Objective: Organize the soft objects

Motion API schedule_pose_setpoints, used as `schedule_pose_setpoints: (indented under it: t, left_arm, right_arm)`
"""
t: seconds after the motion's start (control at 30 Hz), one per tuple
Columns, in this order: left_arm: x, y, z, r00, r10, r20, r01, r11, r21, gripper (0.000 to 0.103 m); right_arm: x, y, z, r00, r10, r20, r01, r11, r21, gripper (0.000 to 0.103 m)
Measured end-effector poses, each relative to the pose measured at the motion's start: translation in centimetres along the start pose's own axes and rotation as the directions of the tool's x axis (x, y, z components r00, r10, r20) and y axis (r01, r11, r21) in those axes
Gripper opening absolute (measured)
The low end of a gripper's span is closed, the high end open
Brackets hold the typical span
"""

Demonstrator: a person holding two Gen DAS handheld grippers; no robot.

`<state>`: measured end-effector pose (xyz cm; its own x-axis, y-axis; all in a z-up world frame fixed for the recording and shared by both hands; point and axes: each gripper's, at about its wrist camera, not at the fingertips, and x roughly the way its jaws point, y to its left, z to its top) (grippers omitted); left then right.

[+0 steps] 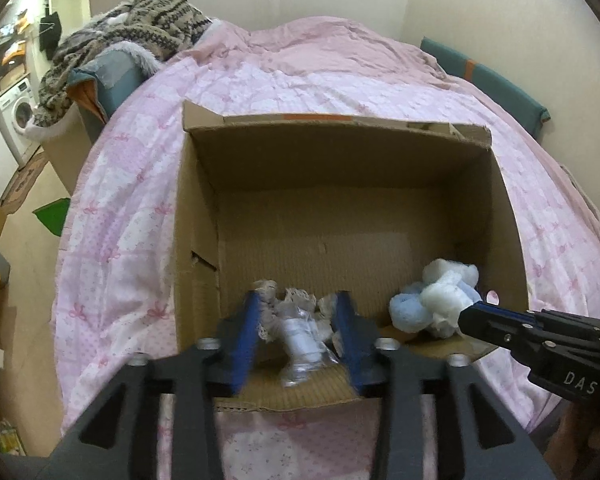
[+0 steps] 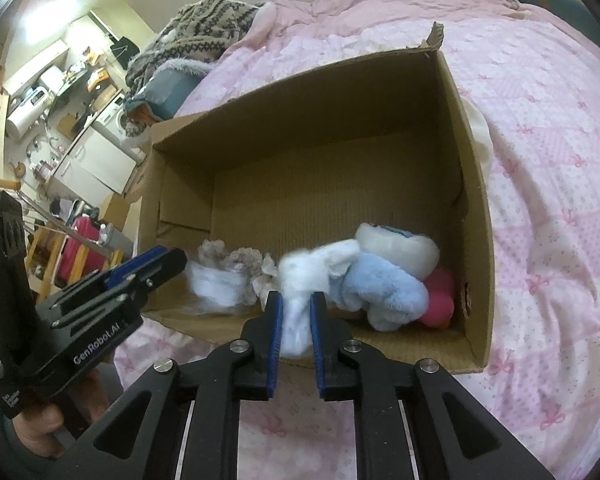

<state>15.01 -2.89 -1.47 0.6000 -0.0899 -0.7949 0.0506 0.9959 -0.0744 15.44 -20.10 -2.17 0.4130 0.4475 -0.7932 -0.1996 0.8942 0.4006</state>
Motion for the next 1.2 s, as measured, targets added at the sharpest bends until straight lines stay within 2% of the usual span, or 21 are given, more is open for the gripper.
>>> schedule_pose_setpoints:
  t: [0.07, 0.13, 0.17, 0.2, 0.23, 0.67, 0.77, 0.97, 1.03, 1.2]
  left_arm:
    - [-0.6, 0.0, 0.1, 1.0, 0.006, 0.026, -0.005, 1.0, -0.008, 0.061]
    - [-1.0, 0.0, 0.3, 0.999, -0.004, 0.038, 0.005, 1.0, -0.011, 0.063]
    - [-1.1, 0.0, 0.3, 0.999, -0.002, 0.04, 0.002, 1.0, -0.011, 0.063]
    - [-1.2, 0.1, 0.4, 0.999, 0.003, 0.044, -0.002, 1.0, -0.011, 0.063]
    - [-1.4, 0.1, 0.4, 0.999, 0.009, 0.051, -0.008, 1.0, -0.01, 0.063]
    - [-3.9, 1.3, 1.1, 0.992, 0.076, 0.099, -0.071, 0.996, -0.055, 0.063]
    - [-5.0, 1.9, 1.1, 0.992, 0.073, 0.107, -0.066, 0.995, -0.07, 0.064]
    - [-7.9, 2.7, 1.1, 0.989, 0.075, 0.131, -0.065, 0.995, -0.082, 0.064]
    - [-8.8, 2.8, 0.7, 0.988, 0.077, 0.134, -0.067, 0.995, -0.079, 0.066]
    - [-10.4, 3.0, -0.5, 0.988, 0.07, 0.136, -0.06, 0.996, -0.073, 0.07]
  right_arm:
    - [-0.3, 0.1, 0.1, 1.0, 0.004, 0.013, -0.004, 1.0, -0.002, 0.019]
    - [-0.7, 0.2, 0.0, 1.0, 0.011, 0.028, -0.011, 1.0, -0.001, 0.031]
    - [-0.9, 0.3, 0.0, 0.999, 0.016, 0.04, -0.016, 1.0, -0.001, 0.046]
    - [-1.2, 0.4, 0.1, 0.998, 0.018, 0.054, -0.018, 1.0, -0.002, 0.07]
    - [-1.5, 0.5, 0.1, 0.997, 0.019, 0.075, -0.019, 1.0, -0.004, 0.077]
    - [-4.2, 0.5, 0.9, 0.983, -0.022, 0.183, 0.02, 1.0, 0.013, 0.079]
    - [-5.3, 0.9, 0.7, 0.976, -0.04, 0.216, 0.038, 0.999, 0.01, 0.093]
    - [-7.8, 2.2, 0.0, 0.957, -0.079, 0.279, 0.093, 0.995, -0.037, 0.095]
    - [-8.3, 2.5, -0.2, 0.954, -0.09, 0.286, 0.107, 0.993, -0.043, 0.098]
    - [-9.5, 3.3, -1.3, 0.949, -0.11, 0.295, 0.134, 0.989, -0.061, 0.099]
